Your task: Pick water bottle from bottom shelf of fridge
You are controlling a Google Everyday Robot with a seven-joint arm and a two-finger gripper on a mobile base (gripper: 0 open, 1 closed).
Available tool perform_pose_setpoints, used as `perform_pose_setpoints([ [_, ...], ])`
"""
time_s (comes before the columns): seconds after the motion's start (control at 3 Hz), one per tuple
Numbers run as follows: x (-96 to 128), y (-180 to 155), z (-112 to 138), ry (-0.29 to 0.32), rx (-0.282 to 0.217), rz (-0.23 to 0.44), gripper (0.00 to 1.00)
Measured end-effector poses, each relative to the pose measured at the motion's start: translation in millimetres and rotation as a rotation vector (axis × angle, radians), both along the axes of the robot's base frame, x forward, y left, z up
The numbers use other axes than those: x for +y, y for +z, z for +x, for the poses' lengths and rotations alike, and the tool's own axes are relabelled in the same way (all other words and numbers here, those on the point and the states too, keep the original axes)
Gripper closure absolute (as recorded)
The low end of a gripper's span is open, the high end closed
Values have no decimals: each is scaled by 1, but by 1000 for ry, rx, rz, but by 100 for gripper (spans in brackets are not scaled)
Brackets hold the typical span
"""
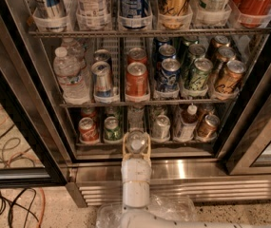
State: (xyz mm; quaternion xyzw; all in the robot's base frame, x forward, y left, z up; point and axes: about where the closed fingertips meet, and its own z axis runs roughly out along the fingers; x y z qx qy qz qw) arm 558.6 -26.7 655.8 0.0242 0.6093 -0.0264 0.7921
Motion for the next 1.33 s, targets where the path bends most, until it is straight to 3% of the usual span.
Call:
perform_pose_setpoints([
  [0.33,6,-9,-16,35,41,-6,100],
  [0.67,6,-9,-16,35,41,-6,100],
  [1.0,6,8,-29,74,51,-36,100],
  [1.33,7,42,-62,152,59,-82,100],
])
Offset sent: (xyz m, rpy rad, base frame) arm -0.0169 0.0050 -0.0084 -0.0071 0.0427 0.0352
